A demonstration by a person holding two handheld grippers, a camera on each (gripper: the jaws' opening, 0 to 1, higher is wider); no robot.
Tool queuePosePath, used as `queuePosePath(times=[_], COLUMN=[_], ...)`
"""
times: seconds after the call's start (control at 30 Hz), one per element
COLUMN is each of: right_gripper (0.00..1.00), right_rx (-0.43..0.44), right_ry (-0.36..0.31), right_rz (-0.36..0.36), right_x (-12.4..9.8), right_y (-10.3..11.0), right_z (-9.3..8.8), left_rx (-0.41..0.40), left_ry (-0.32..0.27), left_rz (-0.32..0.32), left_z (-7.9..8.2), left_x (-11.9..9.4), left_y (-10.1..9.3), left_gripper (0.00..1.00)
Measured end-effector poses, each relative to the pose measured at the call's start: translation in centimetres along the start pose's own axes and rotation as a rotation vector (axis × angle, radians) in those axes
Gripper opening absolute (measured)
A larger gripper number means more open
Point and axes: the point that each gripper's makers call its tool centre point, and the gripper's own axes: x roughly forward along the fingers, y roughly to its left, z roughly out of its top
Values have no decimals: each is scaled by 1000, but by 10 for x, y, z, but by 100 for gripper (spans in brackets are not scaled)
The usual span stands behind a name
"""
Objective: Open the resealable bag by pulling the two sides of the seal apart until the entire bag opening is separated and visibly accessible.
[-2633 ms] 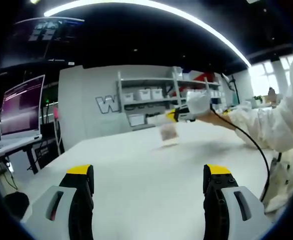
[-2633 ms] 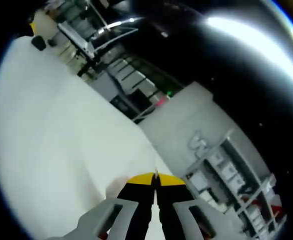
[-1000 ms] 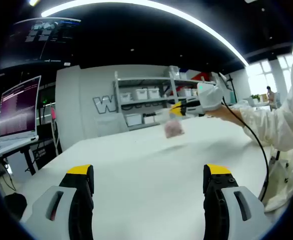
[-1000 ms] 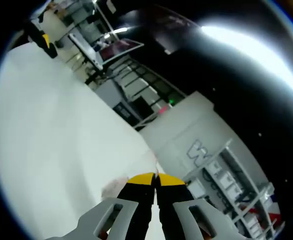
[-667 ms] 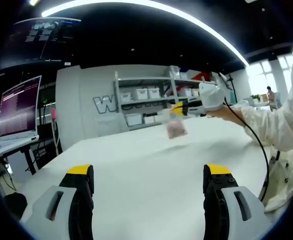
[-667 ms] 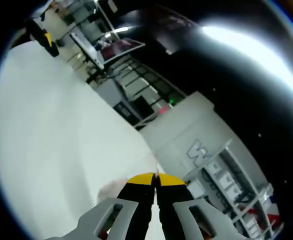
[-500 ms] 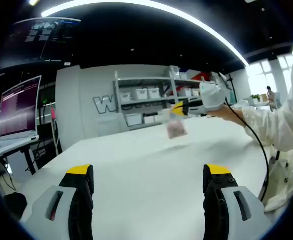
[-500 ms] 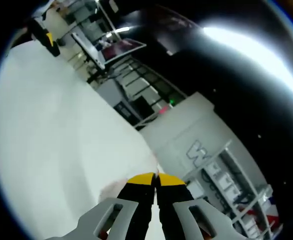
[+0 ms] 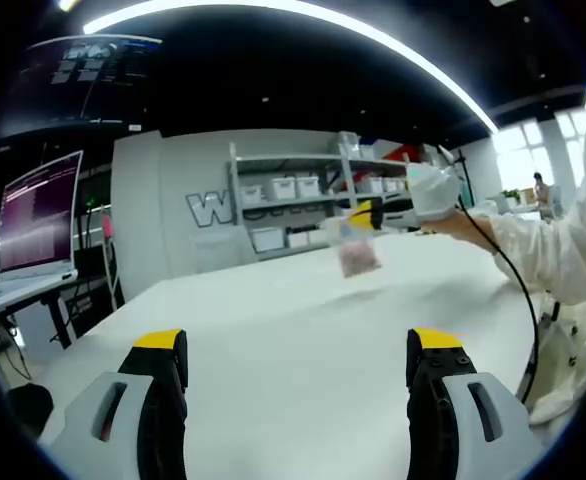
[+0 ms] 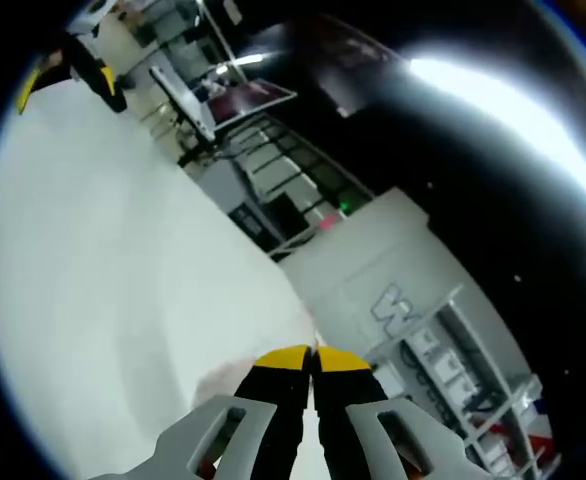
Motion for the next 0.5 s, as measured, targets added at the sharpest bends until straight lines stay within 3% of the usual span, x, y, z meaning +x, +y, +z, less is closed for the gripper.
queuePosePath(times=[0.5], right_gripper=[0], right_rx=[-14], right_ry=[-3], right_rz=[1], right_x=[-16], right_y=[4], right_z=[1], left_rx=[-3], left_ry=[2], left_rz=[-2], left_z=[-2], left_x=[0], left_y=[-2], left_gripper=[90])
